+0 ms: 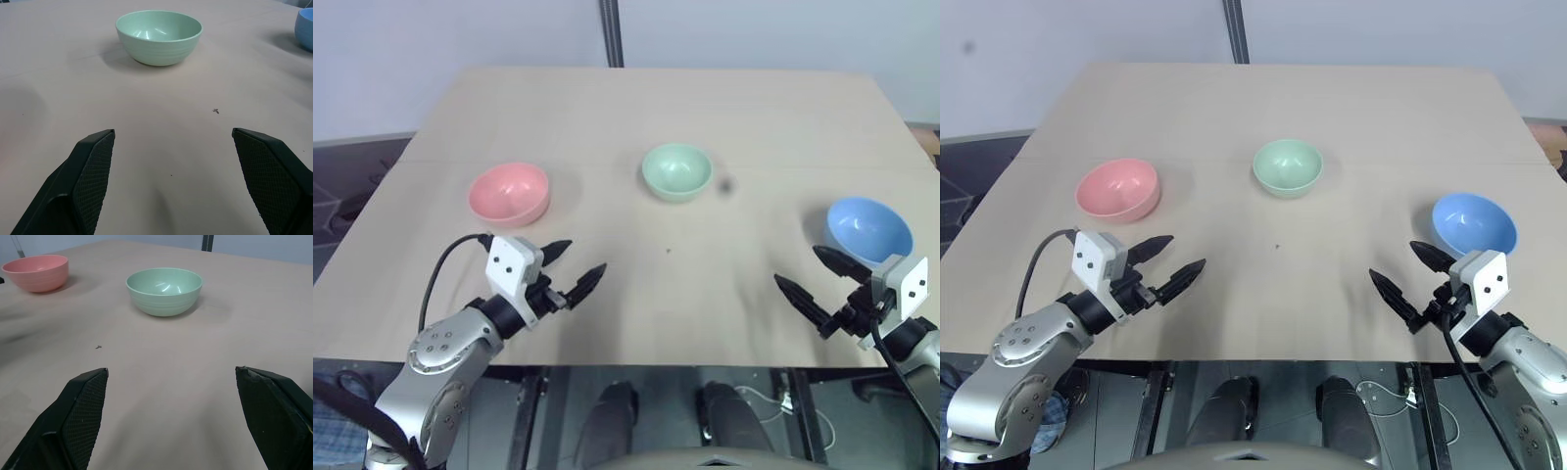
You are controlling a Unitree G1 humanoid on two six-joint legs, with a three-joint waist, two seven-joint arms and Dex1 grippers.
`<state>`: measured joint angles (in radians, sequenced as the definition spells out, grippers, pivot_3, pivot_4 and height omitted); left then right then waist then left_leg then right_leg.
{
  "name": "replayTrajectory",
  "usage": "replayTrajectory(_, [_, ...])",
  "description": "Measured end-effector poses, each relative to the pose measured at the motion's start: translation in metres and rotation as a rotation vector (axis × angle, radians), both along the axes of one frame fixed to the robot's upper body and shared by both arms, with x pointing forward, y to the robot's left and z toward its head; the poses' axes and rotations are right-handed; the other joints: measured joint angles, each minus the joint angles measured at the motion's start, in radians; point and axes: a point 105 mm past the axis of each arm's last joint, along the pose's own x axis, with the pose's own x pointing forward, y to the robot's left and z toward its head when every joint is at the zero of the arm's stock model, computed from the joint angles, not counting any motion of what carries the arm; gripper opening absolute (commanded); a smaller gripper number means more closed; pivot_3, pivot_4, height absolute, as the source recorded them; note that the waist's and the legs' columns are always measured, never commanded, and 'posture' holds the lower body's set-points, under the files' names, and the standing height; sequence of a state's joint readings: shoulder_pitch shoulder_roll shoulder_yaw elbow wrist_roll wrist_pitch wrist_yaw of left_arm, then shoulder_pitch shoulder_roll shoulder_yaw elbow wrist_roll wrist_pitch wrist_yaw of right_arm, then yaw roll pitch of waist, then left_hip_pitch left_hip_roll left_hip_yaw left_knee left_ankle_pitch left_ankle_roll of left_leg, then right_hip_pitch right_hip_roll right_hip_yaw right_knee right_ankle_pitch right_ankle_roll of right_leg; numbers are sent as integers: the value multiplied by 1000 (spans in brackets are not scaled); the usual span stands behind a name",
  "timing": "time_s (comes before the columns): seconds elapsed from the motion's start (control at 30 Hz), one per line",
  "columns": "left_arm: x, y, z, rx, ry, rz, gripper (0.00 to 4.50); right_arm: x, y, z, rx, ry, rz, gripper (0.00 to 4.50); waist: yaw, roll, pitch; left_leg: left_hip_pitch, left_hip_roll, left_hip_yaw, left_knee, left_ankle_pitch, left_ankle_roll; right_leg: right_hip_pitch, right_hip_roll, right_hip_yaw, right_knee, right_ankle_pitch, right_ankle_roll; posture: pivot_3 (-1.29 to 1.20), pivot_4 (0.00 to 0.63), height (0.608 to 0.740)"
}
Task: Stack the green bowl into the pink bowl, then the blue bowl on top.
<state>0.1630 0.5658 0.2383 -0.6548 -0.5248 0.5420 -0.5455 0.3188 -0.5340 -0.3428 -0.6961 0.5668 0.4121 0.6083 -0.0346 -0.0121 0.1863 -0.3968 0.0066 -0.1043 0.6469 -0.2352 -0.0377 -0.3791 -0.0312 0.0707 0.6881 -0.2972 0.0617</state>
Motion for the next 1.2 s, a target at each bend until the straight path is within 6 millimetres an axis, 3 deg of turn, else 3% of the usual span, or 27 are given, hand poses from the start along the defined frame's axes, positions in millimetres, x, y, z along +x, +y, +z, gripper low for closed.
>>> replayTrajectory(0.3, [-2, 4, -8, -6, 24, -4, 4057, -7, -6, -11, -5, 30, 4, 4369, 0, 0, 0, 0, 0, 0, -1, 0, 0, 0, 0, 0, -3, 0, 0, 0, 150, 740])
replayTrajectory(0.8, [-2, 5, -8, 9, 15, -19, 4057, -8, -8, -9, -10, 7, 26, 4369, 0, 0, 0, 0, 0, 0, -4, 0, 0, 0, 0, 0, -6, 0, 0, 0, 150, 740])
replayTrajectory(0.97, [7, 19, -14, 66, 34, 40, 4057, -8, -7, -8, -22, 9, 53, 4369, 0, 0, 0, 0, 0, 0, -4, 0, 0, 0, 0, 0, -6, 0, 0, 0, 150, 740])
replayTrajectory(1.07, [17, 33, -16, 136, 65, 90, 4057, -11, 1, 4, -11, -6, 129, 4369, 0, 0, 0, 0, 1, 0, -4, 0, 0, 0, 0, -1, -6, 0, 0, 0, 150, 740])
replayTrajectory(1.2, [43, 60, 3, 207, 49, 204, 4057, -16, 14, 22, -6, -36, 228, 4369, 3, 0, 0, 0, 0, -2, -4, 0, 0, 1, 1, -3, -6, 0, 0, 0, 150, 740])
